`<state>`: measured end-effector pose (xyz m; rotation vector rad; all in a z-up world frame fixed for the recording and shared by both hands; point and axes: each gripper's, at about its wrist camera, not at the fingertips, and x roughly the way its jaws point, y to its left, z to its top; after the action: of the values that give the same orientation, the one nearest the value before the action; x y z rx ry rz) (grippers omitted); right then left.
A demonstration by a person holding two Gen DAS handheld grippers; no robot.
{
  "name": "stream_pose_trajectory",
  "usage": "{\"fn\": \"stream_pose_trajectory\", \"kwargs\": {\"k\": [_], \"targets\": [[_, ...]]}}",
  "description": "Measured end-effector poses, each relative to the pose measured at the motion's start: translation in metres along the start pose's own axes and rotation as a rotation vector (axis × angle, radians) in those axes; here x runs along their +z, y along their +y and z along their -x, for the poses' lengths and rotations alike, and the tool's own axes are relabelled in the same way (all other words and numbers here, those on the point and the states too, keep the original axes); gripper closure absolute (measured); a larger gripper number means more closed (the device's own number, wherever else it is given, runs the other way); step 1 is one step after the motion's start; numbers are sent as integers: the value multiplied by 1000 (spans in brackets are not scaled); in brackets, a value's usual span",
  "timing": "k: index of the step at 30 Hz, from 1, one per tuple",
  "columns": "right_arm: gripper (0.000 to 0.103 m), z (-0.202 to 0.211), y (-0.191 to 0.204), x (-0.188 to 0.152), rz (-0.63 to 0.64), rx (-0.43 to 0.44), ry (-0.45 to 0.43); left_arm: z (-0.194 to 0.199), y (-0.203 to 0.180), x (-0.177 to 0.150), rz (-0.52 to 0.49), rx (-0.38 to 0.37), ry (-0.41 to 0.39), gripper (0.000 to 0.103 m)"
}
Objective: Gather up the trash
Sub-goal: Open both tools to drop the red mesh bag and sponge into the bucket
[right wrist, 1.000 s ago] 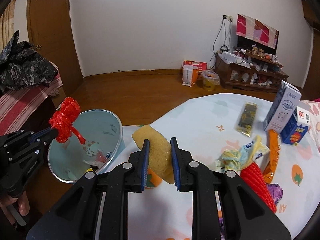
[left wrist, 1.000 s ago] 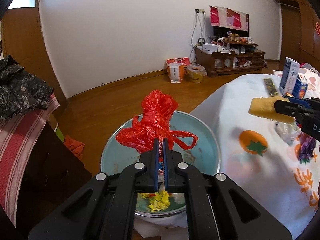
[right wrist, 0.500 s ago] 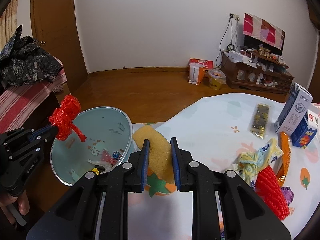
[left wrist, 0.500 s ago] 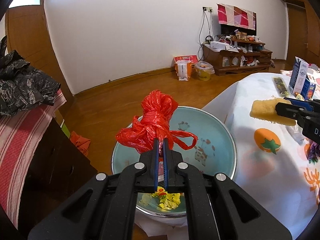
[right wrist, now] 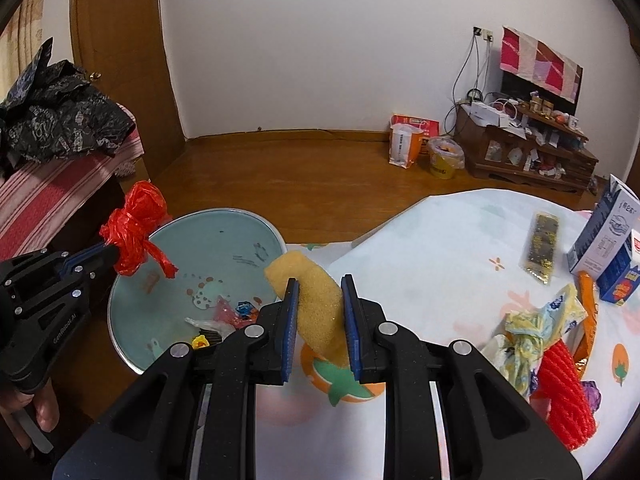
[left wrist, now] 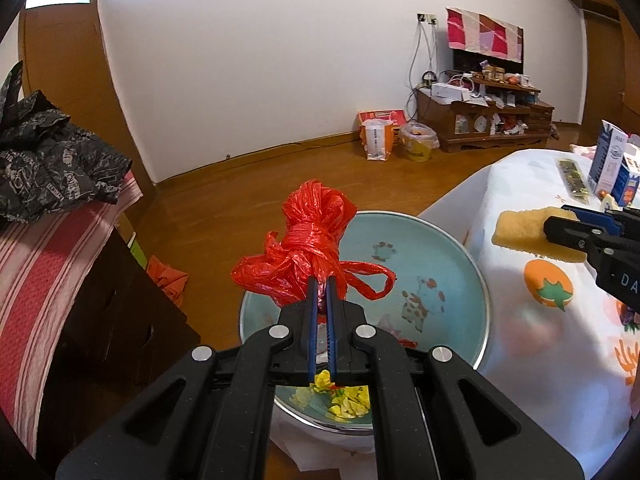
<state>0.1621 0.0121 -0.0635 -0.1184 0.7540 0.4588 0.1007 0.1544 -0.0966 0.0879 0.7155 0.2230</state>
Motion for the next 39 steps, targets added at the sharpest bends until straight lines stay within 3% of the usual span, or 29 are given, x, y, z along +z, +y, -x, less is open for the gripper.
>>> {"fn": "stream_pose_trajectory", "kwargs": {"k": [28, 33, 35, 39], "targets": [[80, -7, 32, 5, 60, 62, 15, -5, 6, -3, 18, 2, 22, 99], [74, -9, 42, 3, 78, 101, 18, -7, 5, -3, 21, -7, 31, 92], [70, -10, 43, 2, 79, 104, 20, -6, 4, -4, 21, -10, 28, 76], [69, -8, 37, 0, 70, 103, 22, -5, 2, -5, 18, -15, 25, 74]]}}
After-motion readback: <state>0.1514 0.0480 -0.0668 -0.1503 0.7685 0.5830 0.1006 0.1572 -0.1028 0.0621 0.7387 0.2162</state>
